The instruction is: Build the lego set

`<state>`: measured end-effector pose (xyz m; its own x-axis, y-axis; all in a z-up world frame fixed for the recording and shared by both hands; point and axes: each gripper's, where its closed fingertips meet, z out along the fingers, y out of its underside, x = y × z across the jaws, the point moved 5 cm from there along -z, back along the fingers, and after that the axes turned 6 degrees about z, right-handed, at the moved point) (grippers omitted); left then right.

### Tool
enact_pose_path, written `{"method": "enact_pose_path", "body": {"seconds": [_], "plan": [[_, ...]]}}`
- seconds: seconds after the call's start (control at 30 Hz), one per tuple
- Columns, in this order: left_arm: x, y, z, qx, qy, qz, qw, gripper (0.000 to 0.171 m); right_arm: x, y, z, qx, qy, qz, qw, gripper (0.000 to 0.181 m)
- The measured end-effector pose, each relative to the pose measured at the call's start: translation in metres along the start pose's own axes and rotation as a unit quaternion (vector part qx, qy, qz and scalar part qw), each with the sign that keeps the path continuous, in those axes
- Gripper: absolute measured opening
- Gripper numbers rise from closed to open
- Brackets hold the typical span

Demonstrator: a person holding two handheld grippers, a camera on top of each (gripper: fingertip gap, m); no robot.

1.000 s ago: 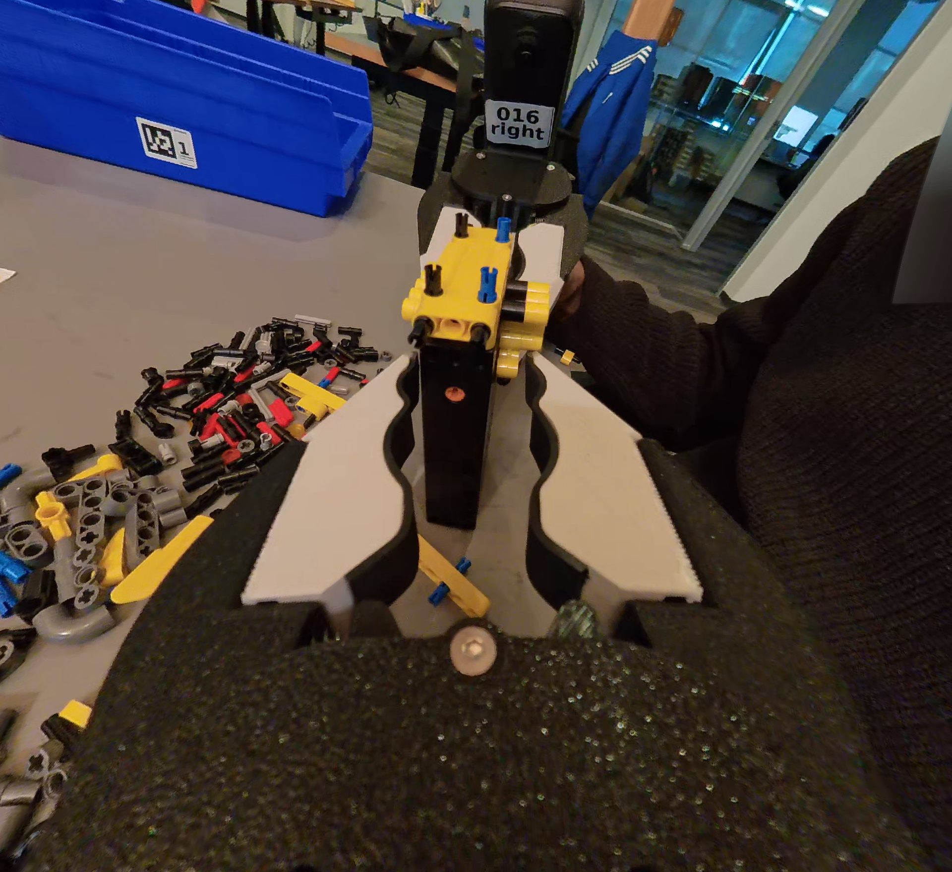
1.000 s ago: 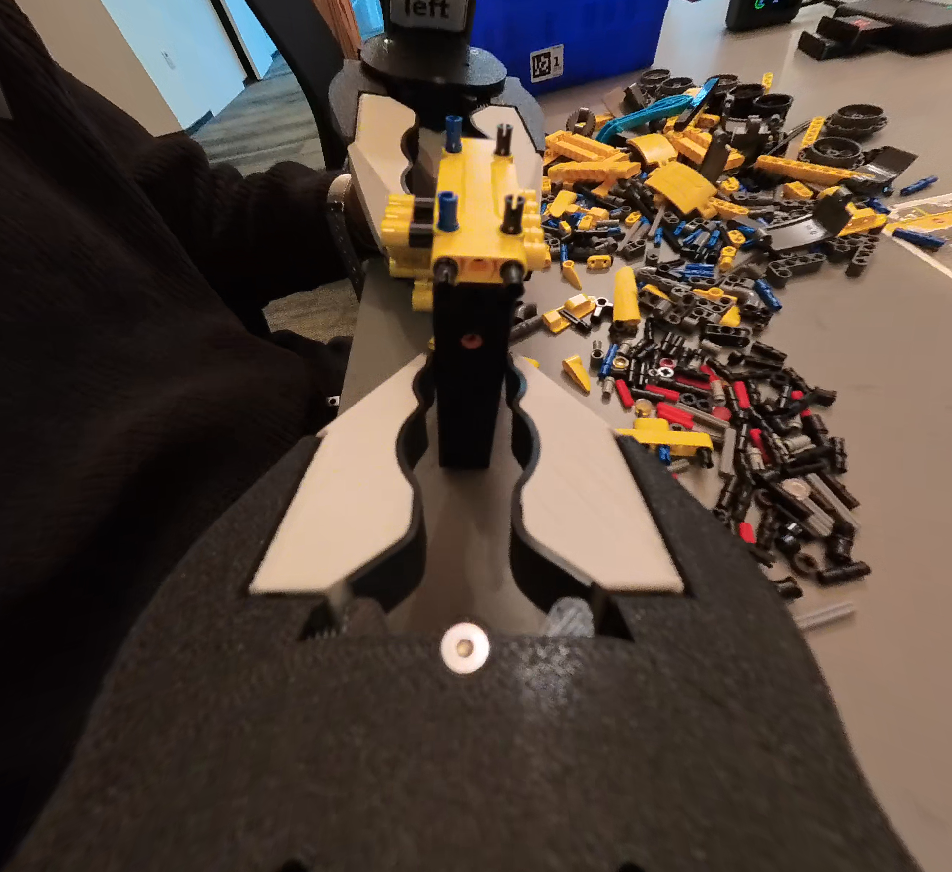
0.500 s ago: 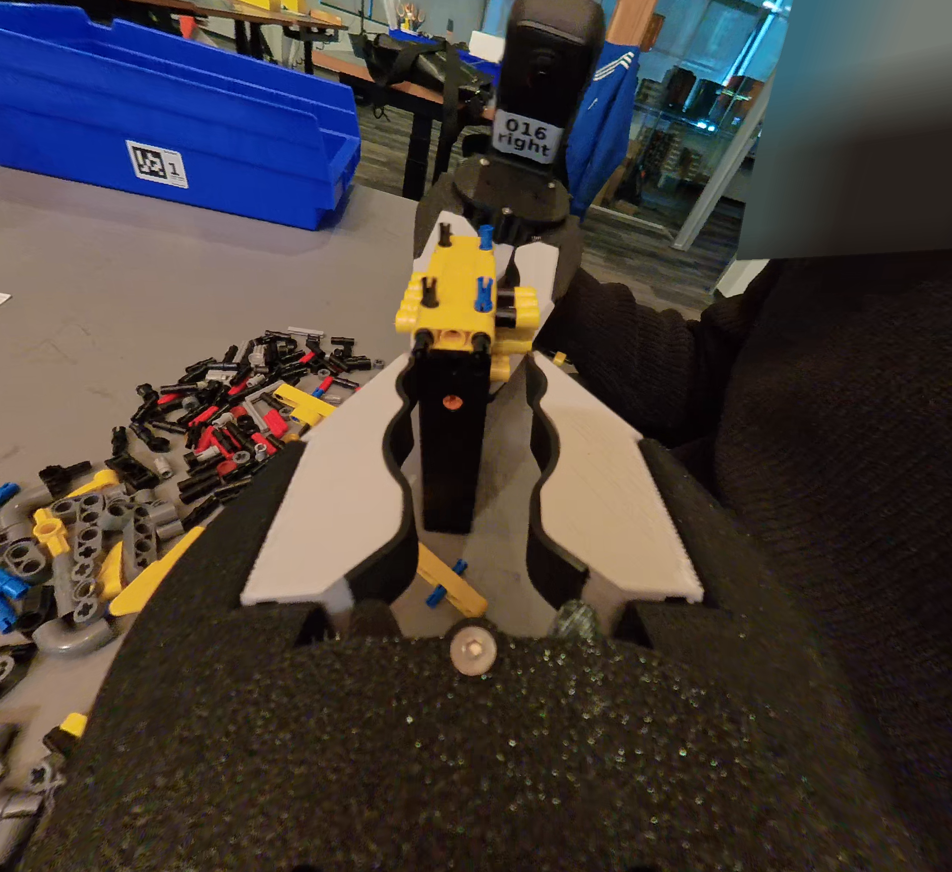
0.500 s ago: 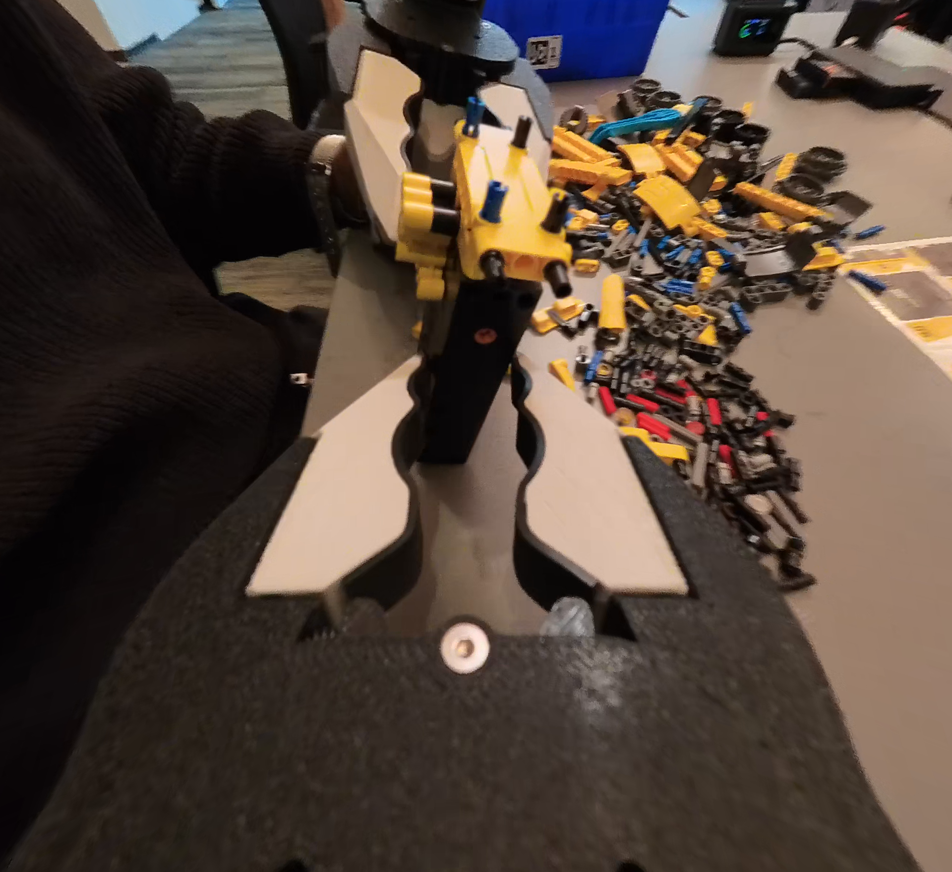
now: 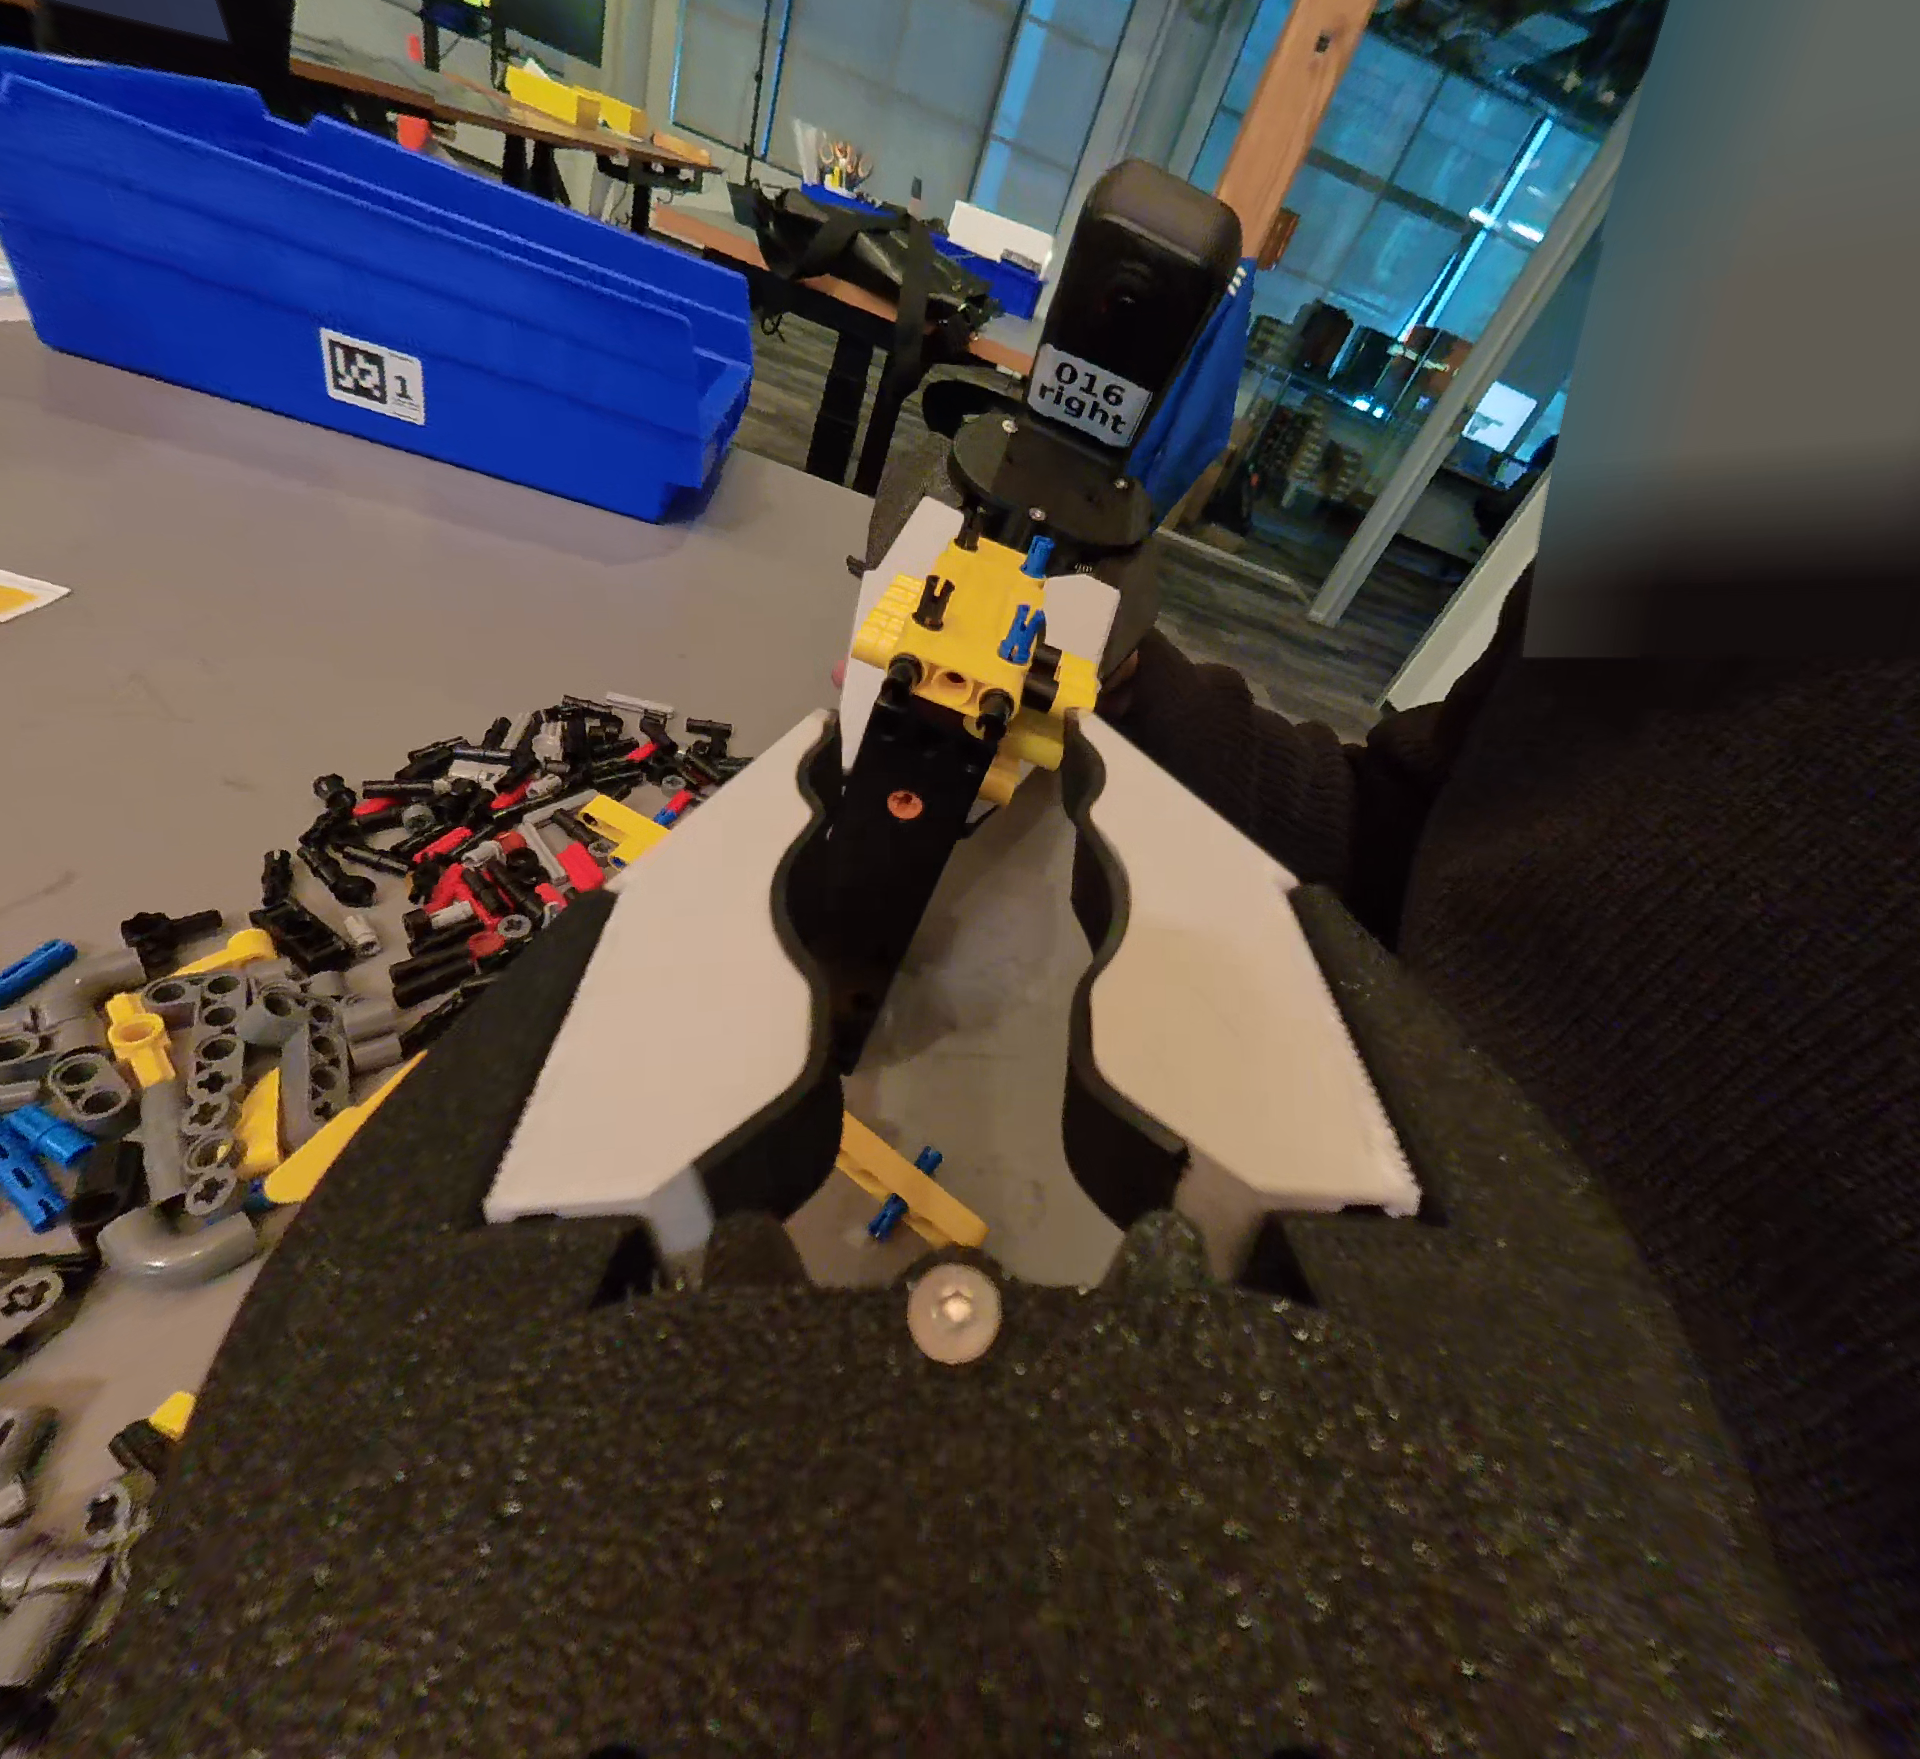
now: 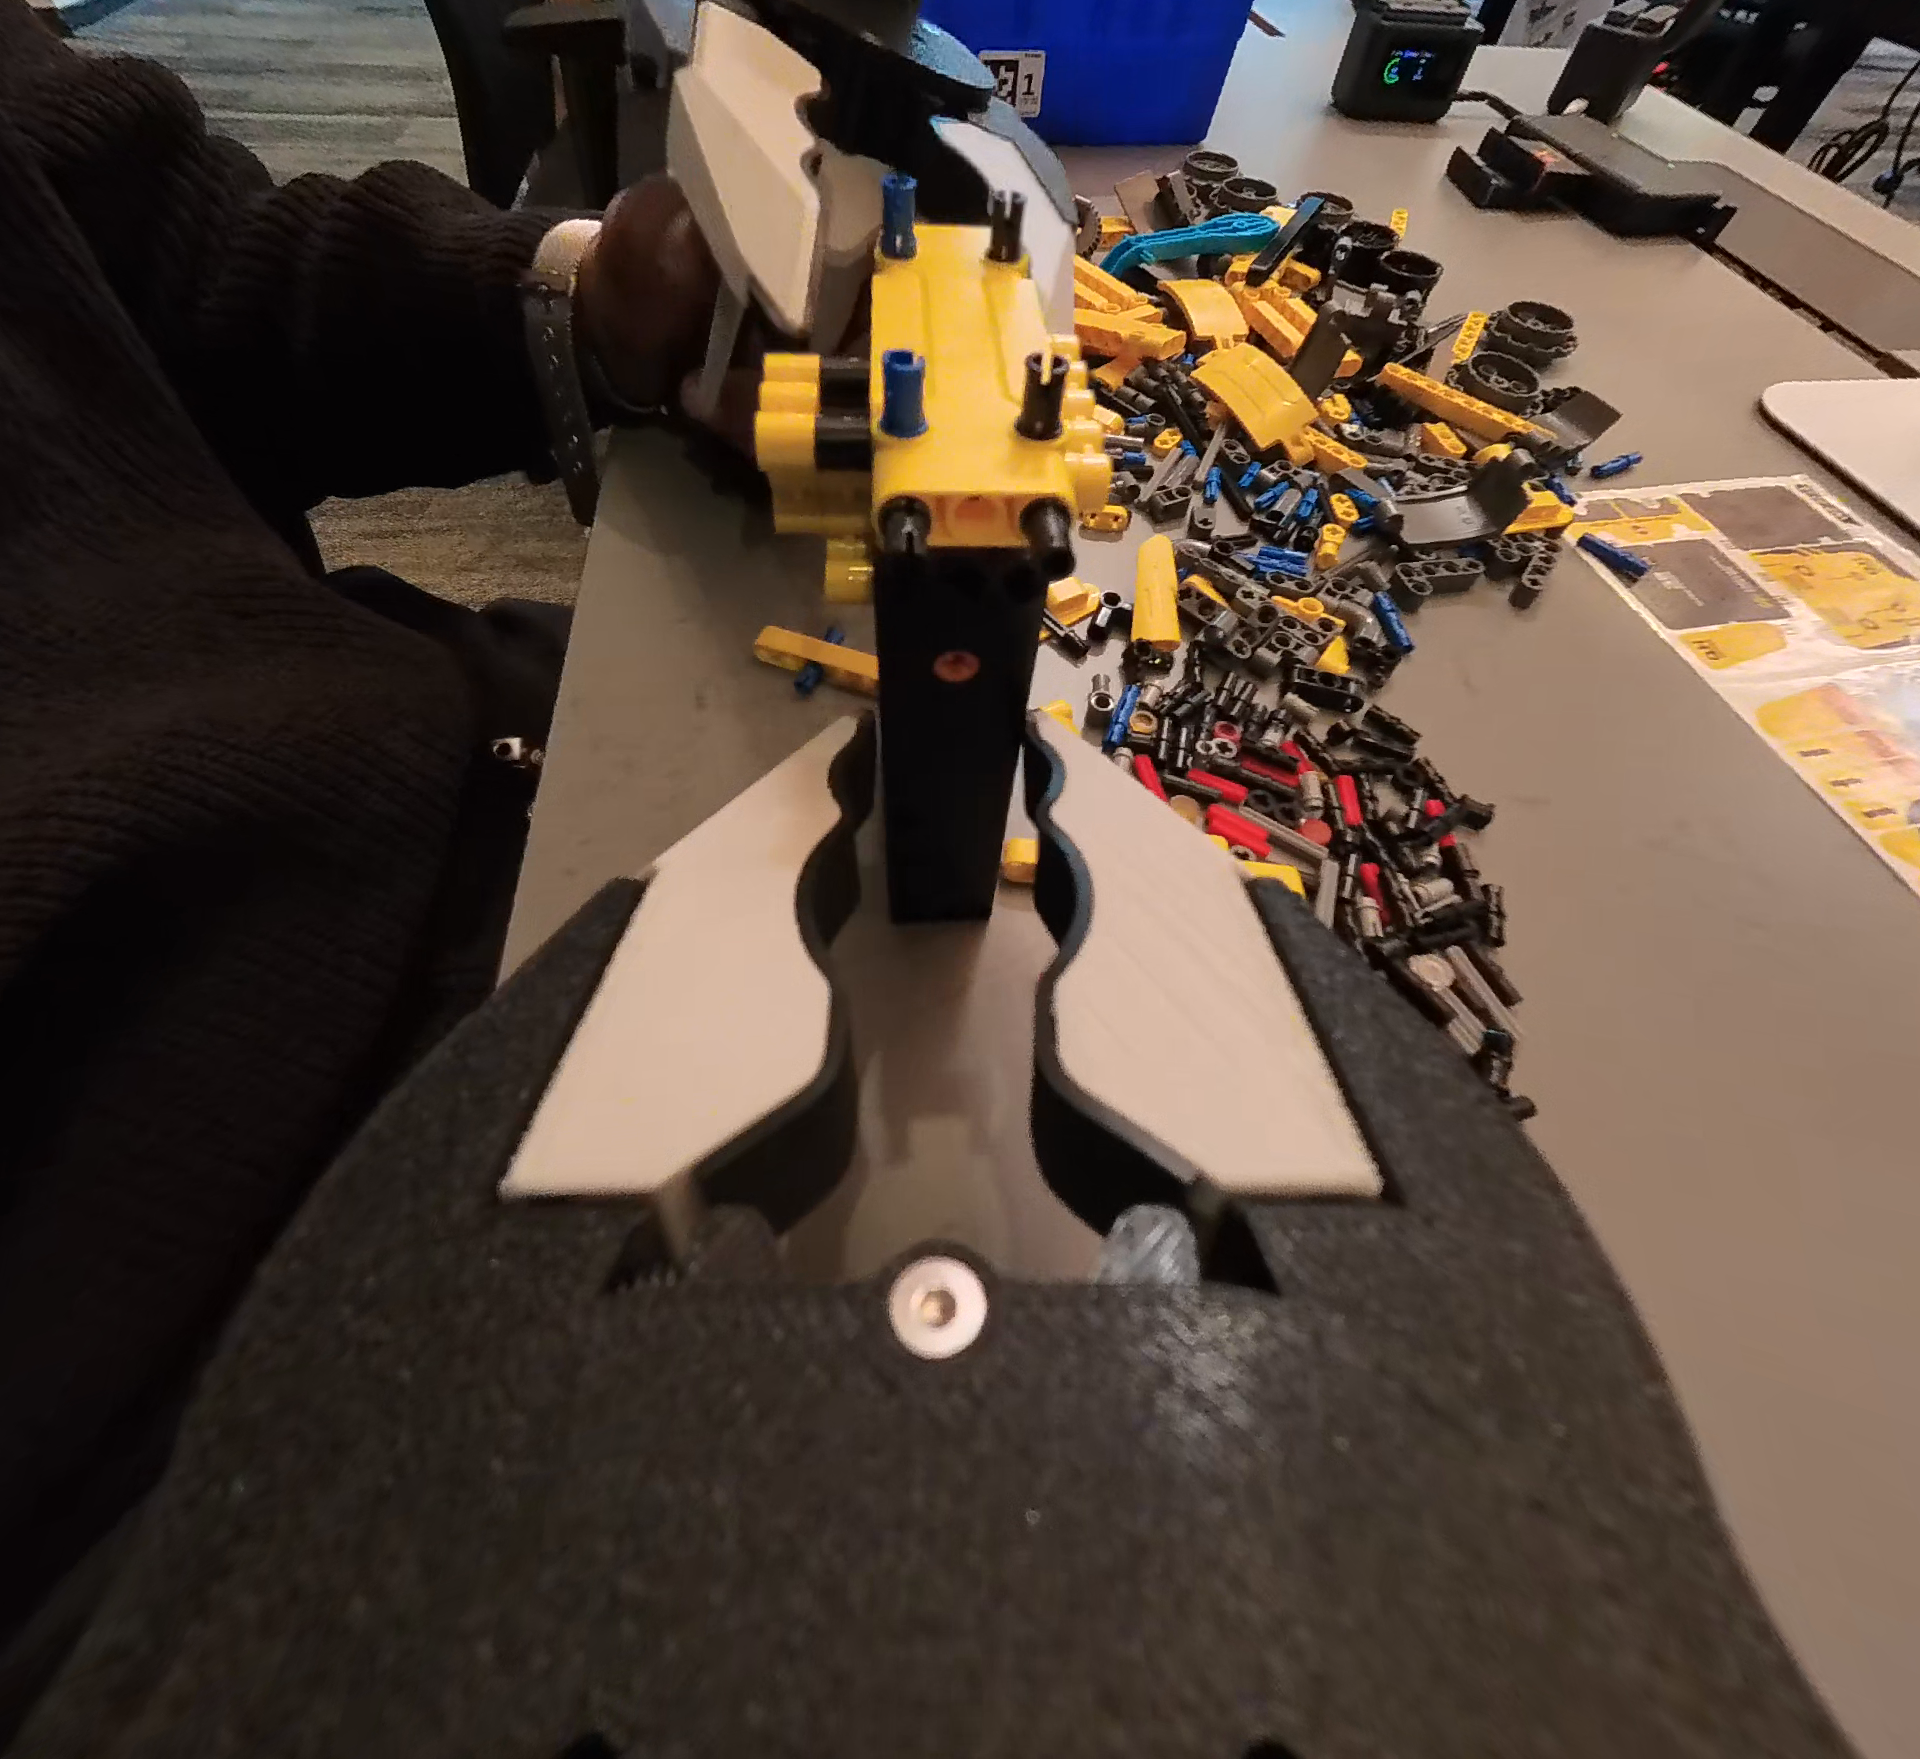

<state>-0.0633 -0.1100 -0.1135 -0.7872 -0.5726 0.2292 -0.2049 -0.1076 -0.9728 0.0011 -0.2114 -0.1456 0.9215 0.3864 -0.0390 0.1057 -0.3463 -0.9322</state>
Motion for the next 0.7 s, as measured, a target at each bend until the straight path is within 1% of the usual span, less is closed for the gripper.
{"method": "enact_pose_path", "body": {"seconds": [0.03, 0.1, 0.13, 0.23, 0.3, 0.4, 0.47, 0.57, 0.7], "plan": [[-0.001, 0.000, -0.001, 0.002, -0.002, 0.001, 1.000, 0.042, 0.000, 0.000, -0.001, 0.002, 0.000, 0.000, 1.000, 0.029], [-0.006, 0.000, -0.002, -0.002, -0.024, 0.004, 1.000, 0.042, 0.001, -0.001, -0.002, 0.008, -0.005, 0.009, 1.000, 0.034], [-0.007, -0.001, -0.003, 0.001, -0.028, 0.003, 1.000, 0.042, 0.002, -0.002, -0.003, 0.011, -0.011, 0.017, 1.000, 0.039], [-0.006, -0.002, -0.004, 0.008, -0.019, -0.002, 1.000, 0.042, 0.006, -0.002, -0.007, 0.020, -0.020, 0.037, 0.999, 0.045], [-0.005, -0.002, -0.004, 0.010, -0.017, 0.001, 1.000, 0.042, 0.005, -0.003, -0.011, 0.029, -0.020, 0.036, 0.999, 0.046], [-0.001, 0.000, -0.001, -0.008, -0.023, 0.029, 0.999, 0.042, 0.006, -0.004, -0.014, 0.040, -0.015, 0.034, 0.999, 0.046], [0.001, 0.003, 0.002, -0.021, -0.026, 0.040, 0.999, 0.042, 0.006, -0.003, -0.013, 0.035, -0.013, 0.034, 0.999, 0.046], [0.001, 0.004, 0.004, -0.028, -0.023, 0.040, 0.999, 0.042, 0.006, -0.001, -0.010, 0.022, -0.008, 0.030, 0.999, 0.046], [-0.001, 0.003, 0.002, -0.022, -0.030, 0.036, 0.999, 0.042, 0.005, -0.001, -0.008, 0.017, -0.002, 0.025, 1.000, 0.046]]}}
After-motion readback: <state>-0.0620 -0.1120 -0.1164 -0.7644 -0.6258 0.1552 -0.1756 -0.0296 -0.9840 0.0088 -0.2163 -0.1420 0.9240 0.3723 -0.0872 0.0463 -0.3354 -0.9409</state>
